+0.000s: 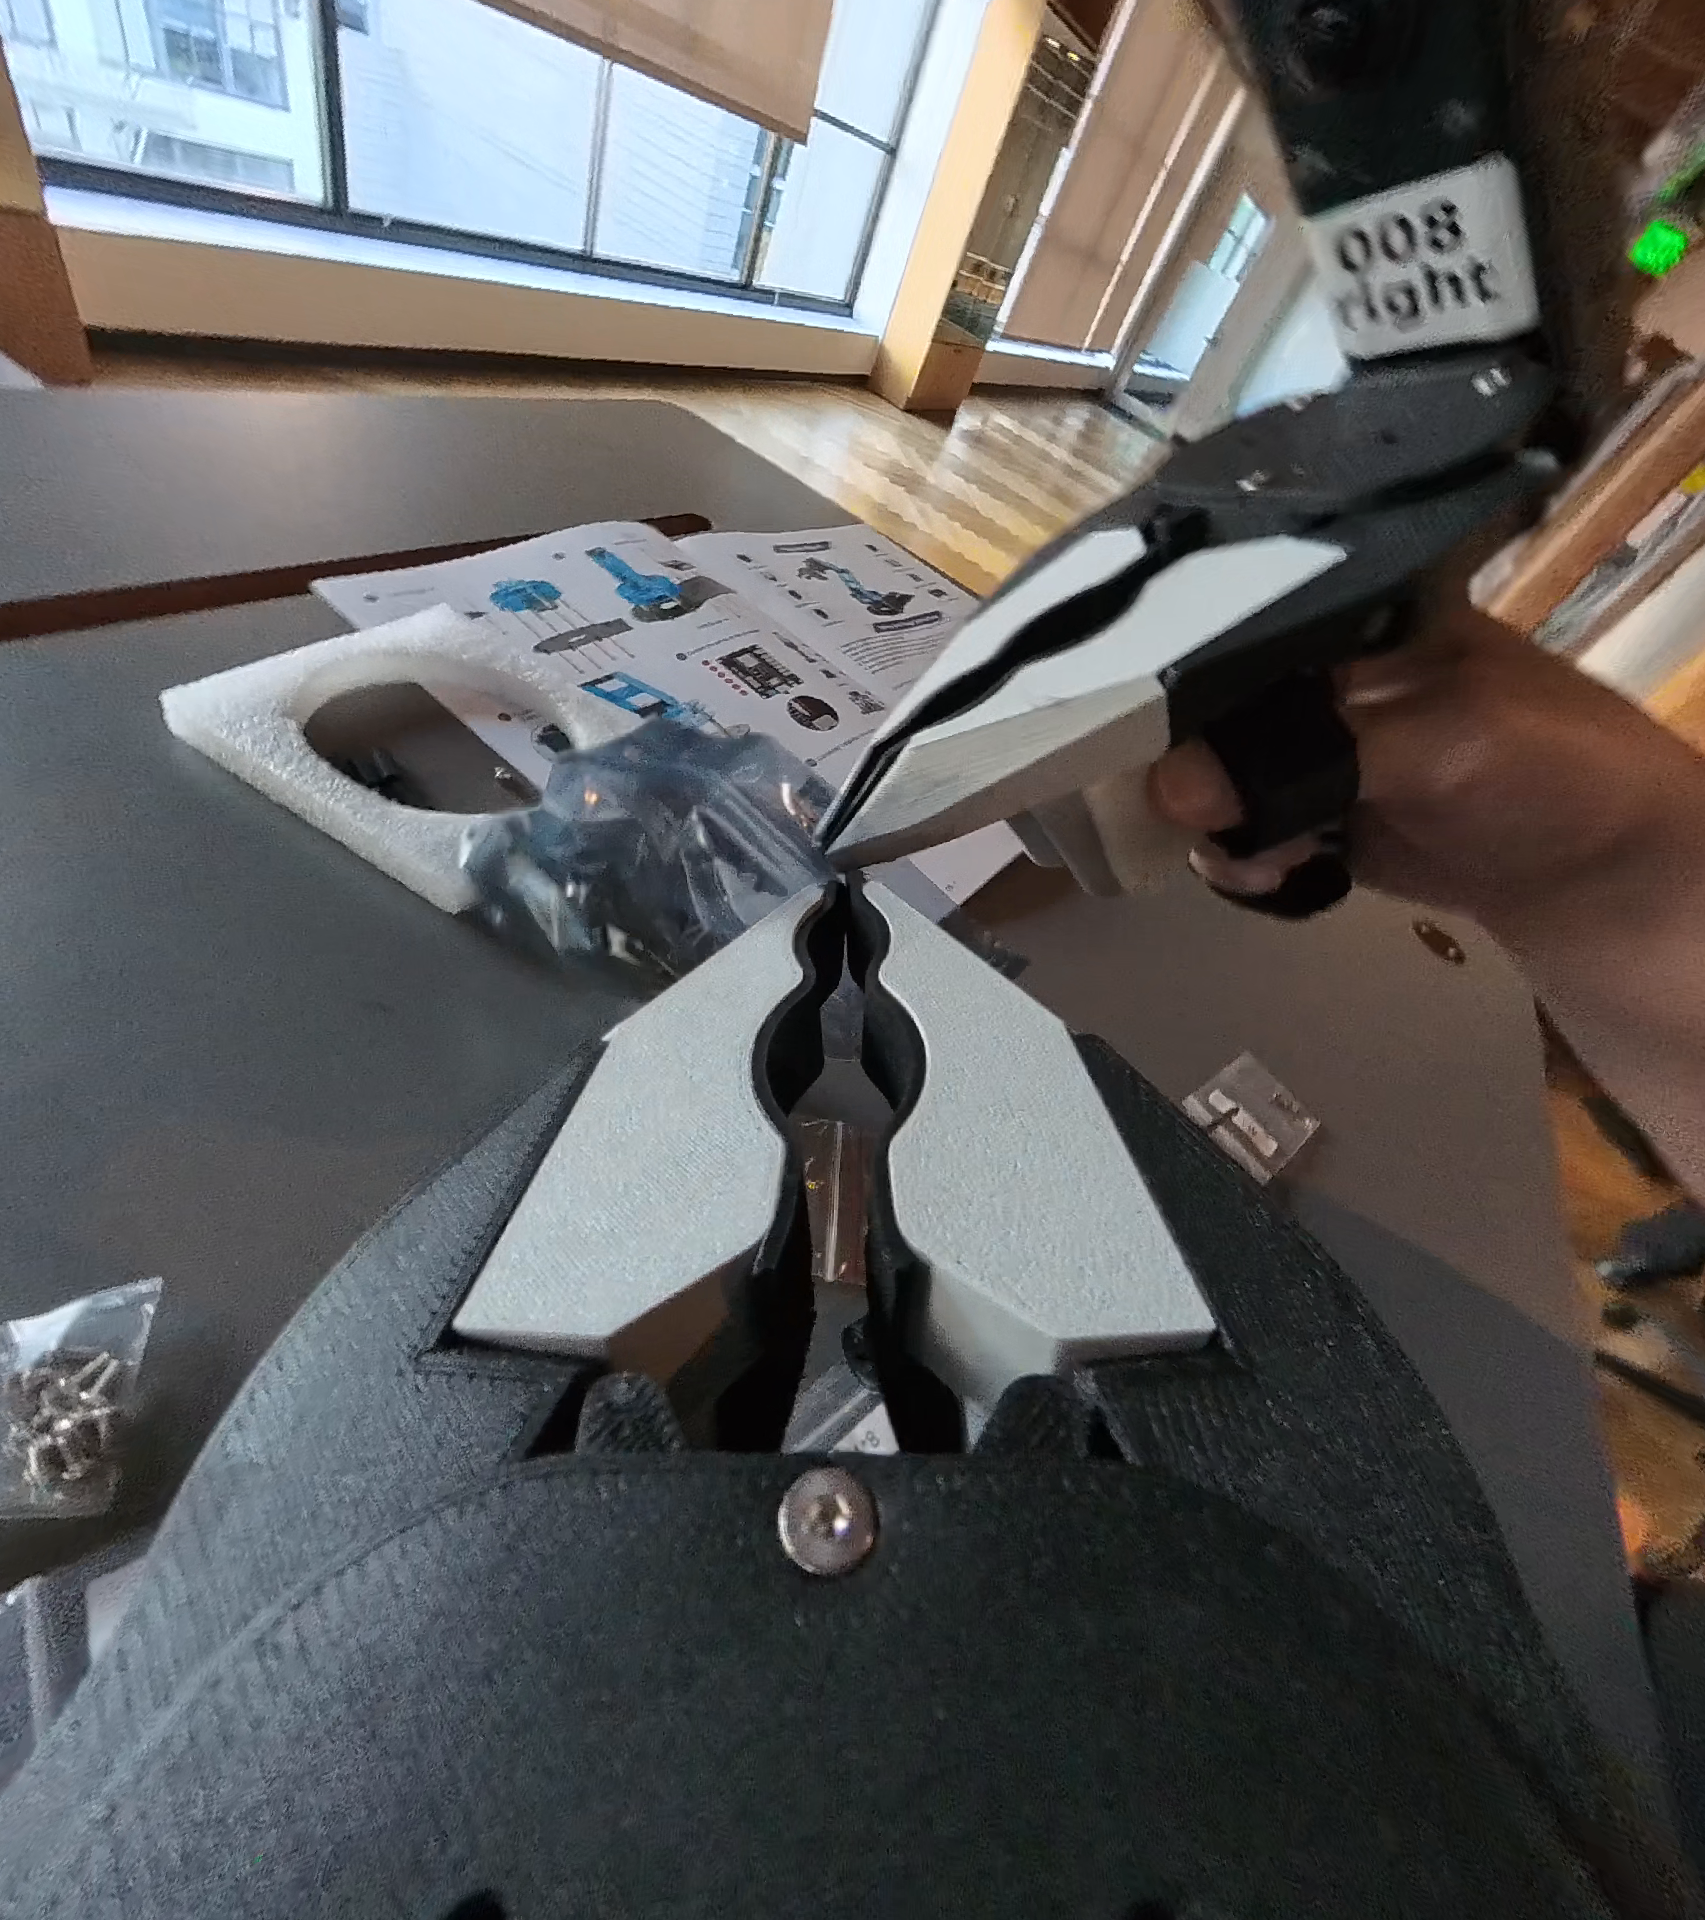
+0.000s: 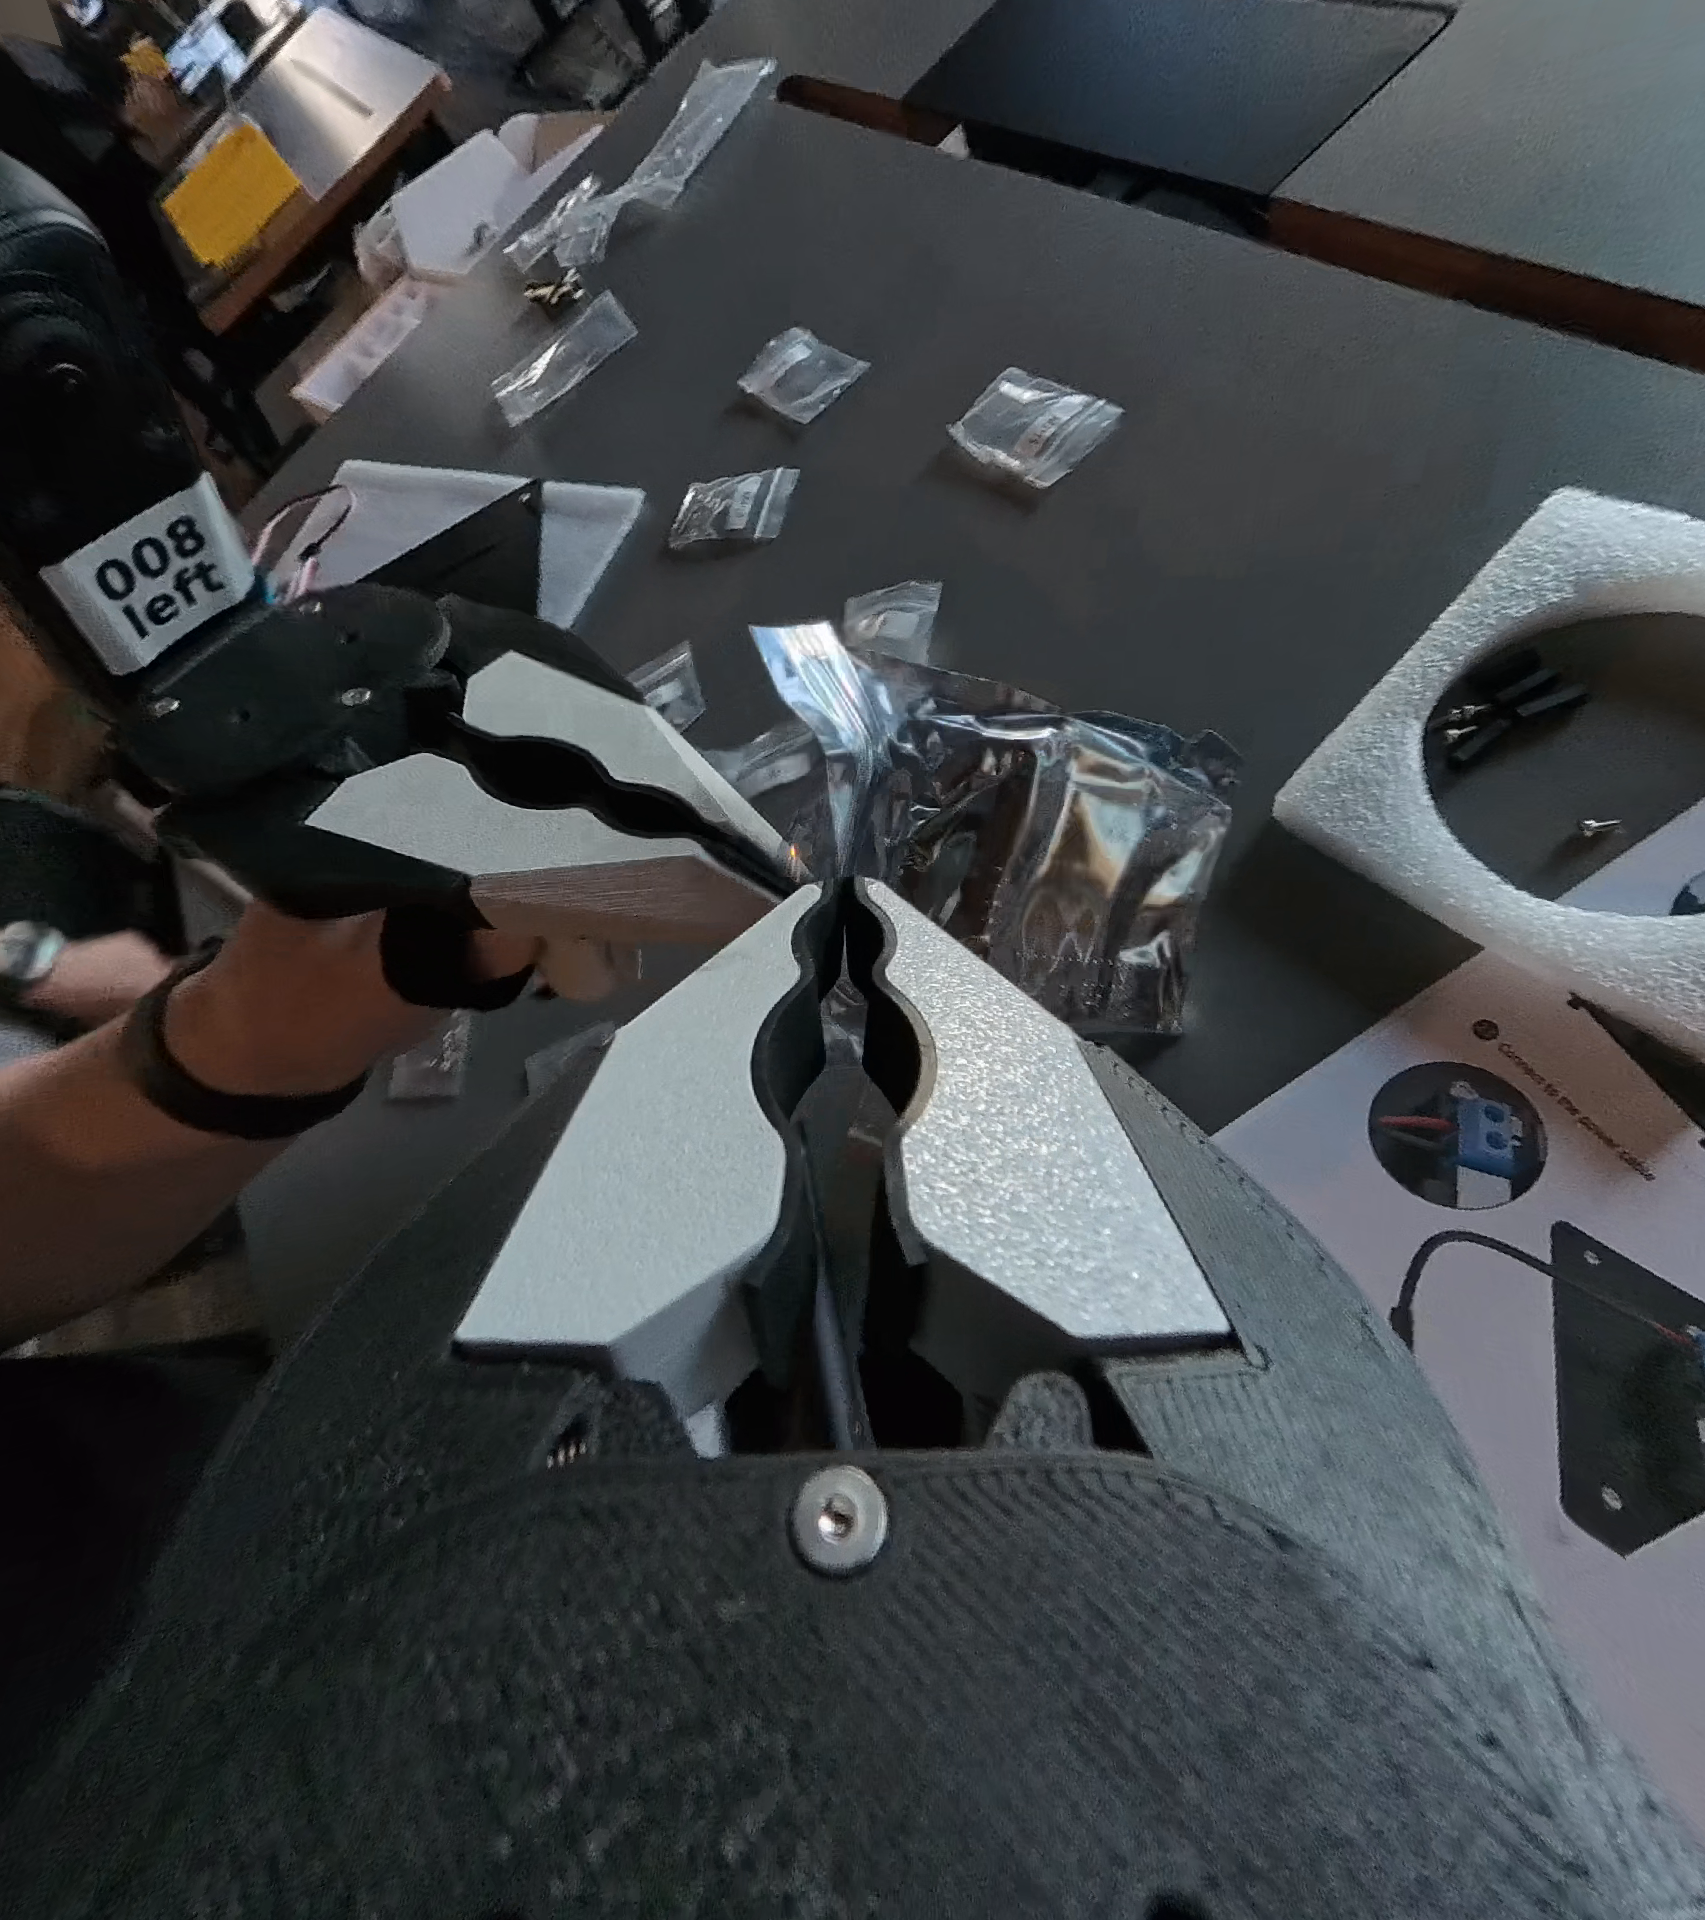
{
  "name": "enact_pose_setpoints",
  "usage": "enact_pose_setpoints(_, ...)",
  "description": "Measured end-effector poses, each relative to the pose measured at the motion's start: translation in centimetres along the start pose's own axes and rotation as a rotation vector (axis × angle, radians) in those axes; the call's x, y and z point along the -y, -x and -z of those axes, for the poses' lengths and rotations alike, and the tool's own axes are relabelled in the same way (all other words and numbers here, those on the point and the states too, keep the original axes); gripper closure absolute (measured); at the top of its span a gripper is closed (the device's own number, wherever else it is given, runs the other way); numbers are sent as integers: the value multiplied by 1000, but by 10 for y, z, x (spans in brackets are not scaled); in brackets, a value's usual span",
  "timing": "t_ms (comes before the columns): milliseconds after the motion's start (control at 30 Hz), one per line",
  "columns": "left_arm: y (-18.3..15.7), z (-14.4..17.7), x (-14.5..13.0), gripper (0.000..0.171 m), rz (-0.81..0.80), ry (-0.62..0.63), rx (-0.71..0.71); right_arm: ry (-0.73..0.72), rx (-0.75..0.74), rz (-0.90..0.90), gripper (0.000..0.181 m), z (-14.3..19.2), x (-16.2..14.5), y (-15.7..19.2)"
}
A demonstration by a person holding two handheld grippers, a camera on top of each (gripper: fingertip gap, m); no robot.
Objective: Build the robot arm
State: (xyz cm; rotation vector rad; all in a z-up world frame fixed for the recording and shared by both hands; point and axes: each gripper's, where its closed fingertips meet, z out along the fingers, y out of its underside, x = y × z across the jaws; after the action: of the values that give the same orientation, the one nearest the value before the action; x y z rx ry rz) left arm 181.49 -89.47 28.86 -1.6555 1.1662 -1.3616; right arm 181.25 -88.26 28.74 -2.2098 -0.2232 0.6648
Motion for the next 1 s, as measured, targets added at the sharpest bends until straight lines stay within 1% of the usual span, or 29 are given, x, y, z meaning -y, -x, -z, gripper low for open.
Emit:
enact_pose_setpoints(67, 11, -2, 1, 171, 60, 10, 45, -38, -93, 20, 181, -7, 5, -6)
enact_pose_setpoints(133, 25, -3, 8, 171, 36, 34, 135, -68, -249, 109, 181, -13, 15, -13)
enact_pose_setpoints(200, 38, -2, 23, 171, 15, 36, 214, -111, -406, 210, 181, -16, 34, -17)
enact_pose_setpoints(233, 43, 0, 34, 171, 31, 13, 236, -149, -461, 242, 181, -16, 46, -17)
enact_pose_setpoints(267, 47, 3, 46, 171, 51, -20, 254, -199, -492, 245, 181, -16, 59, -16)
enact_pose_setpoints(333, 54, 8, 65, 171, 63, -69, 292, -286, -508, 214, 181, -15, 80, -13)
enact_pose_setpoints(400, 61, 12, 75, 171, 27, -78, 357, -313, -541, 236, 181, -18, 91, -12)
enact_pose_setpoints(500, 76, 13, 74, 171, -14, -75, 469, -313, -622, 269, 181, -29, 94, -20)
enact_pose_setpoints(600, 93, 15, 72, 171, 69, -131, 533, -329, -723, 297, 181, -37, 91, -32)
enact_pose_setpoints(700, 109, 14, 72, 171, 164, -211, 565, -391, -735, 194, 181, -45, 90, -42)
enact_pose_setpoints(767, 111, 7, 65, 171, 177, -210, 568, -408, -739, 130, 181, -46, 89, -49)
enact_pose_setpoints(867, 116, 9, 58, 171, 110, -198, 641, -384, -783, 141, 181, -42, 85, -57)
enact_pose_setpoints(933, 122, 9, 58, 171, 145, -220, 654, -383, -805, 133, 181, -41, 83, -61)
enact_pose_setpoints(1000, 124, 8, 59, 171, 189, -240, 635, -378, -805, 131, 181, -40, 83, -61)
